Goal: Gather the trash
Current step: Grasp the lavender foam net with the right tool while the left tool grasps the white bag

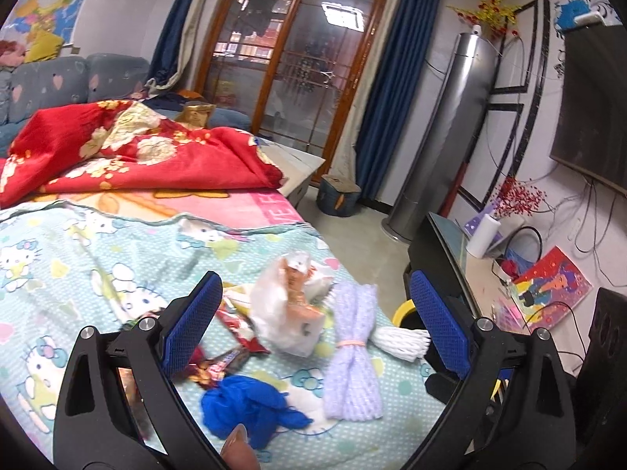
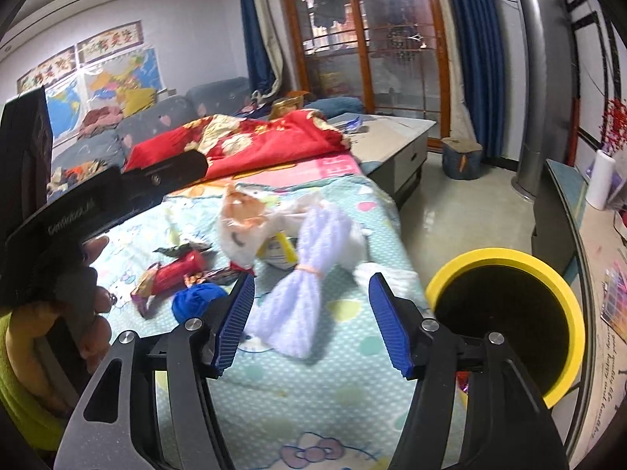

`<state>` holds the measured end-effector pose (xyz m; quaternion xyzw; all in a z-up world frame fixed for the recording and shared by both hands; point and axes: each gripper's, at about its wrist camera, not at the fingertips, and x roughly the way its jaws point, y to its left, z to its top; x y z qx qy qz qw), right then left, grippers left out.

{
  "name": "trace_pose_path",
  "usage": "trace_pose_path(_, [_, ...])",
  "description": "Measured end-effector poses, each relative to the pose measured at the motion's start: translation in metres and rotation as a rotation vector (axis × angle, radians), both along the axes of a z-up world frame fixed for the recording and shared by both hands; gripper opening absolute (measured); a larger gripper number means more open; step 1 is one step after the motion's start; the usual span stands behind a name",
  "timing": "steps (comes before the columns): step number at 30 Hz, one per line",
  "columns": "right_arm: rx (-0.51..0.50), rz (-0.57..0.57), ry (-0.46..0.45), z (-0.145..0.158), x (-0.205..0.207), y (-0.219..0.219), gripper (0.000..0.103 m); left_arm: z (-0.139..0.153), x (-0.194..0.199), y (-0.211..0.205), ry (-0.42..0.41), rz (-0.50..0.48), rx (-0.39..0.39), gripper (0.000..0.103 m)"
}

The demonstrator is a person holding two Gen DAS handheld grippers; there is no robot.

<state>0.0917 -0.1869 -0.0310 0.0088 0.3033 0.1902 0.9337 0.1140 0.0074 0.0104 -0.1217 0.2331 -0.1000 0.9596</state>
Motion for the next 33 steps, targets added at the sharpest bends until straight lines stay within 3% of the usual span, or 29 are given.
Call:
trace_pose_path(9, [-0.020,0.037,0.067,-0.018,0.020,0.029,0.060,-0.010,0.006,0.027,0.046,0.038,-0.006,0.088])
trace_pose_path(16, [-0.029,0.008,0.138,-0.042,0.048,0.029,0.060,-0.028,0.029,0.022,0.135,-0.027,-0.029,0.072])
trace_pose_path(20, [-0.022,0.003,0.185,-0.054,0.061,0.029,0.060,-0.041,0.047,0.018,0.207,-0.062,-0.093,0.068])
trace_pose_path(24, [0.003,0.004,0.234,-0.067,0.071,0.029,0.060,-0.051,0.062,0.015,0.254,-0.063,-0.111,0.066])
trace_pose_path(27, [0.026,0.008,0.258,-0.076,0.075,0.031,0.060,-0.060,0.069,0.014,0.282,-0.061,-0.138,0.056])
trace_pose_path(29, [0.036,0.012,0.270,-0.081,0.076,0.031,0.057,-0.064,0.071,0.012,0.297,-0.064,-0.145,0.042])
trace_pose_path(33, [0.047,0.037,0.265,-0.084,0.072,0.033,0.038,-0.069,0.069,0.012,0.302,-0.059,-0.137,0.031])
